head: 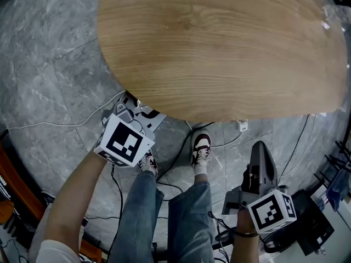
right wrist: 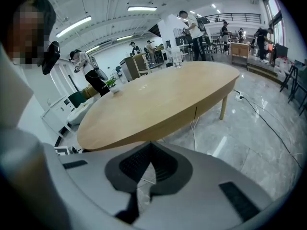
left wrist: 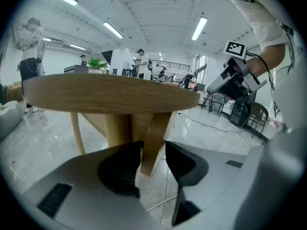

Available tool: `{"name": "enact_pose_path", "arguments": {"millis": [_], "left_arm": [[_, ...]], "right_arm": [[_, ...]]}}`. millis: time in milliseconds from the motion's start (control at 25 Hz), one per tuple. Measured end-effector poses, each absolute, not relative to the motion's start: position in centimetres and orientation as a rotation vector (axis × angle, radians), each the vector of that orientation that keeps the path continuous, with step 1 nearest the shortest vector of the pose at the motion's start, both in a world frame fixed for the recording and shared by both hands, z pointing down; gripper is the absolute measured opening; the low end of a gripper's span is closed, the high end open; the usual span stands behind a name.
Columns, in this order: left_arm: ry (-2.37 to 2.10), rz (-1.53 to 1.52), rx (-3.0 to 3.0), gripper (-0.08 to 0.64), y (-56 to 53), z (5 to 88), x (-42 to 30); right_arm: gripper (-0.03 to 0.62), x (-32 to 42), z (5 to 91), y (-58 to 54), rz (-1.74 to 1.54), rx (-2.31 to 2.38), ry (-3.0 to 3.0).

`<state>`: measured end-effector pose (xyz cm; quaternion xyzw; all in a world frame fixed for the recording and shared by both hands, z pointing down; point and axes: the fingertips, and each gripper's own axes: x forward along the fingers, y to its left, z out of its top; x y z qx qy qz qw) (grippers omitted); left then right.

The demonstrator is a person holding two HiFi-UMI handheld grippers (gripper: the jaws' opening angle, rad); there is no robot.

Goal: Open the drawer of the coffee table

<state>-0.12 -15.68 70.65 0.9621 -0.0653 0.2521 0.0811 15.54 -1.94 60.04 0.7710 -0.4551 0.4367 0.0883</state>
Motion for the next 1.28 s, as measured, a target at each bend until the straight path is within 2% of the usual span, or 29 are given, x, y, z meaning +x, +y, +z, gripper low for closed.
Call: {"name": "enact_pose_path", "arguments": {"millis": [1280], "left_arm": [[-0.154,0.783,2.938,0.112,-15.1,69.9,-0.6]], "right_arm": [[0.0,15.1,60.7,-1.3,1.292,2.298,-1.345]]}}
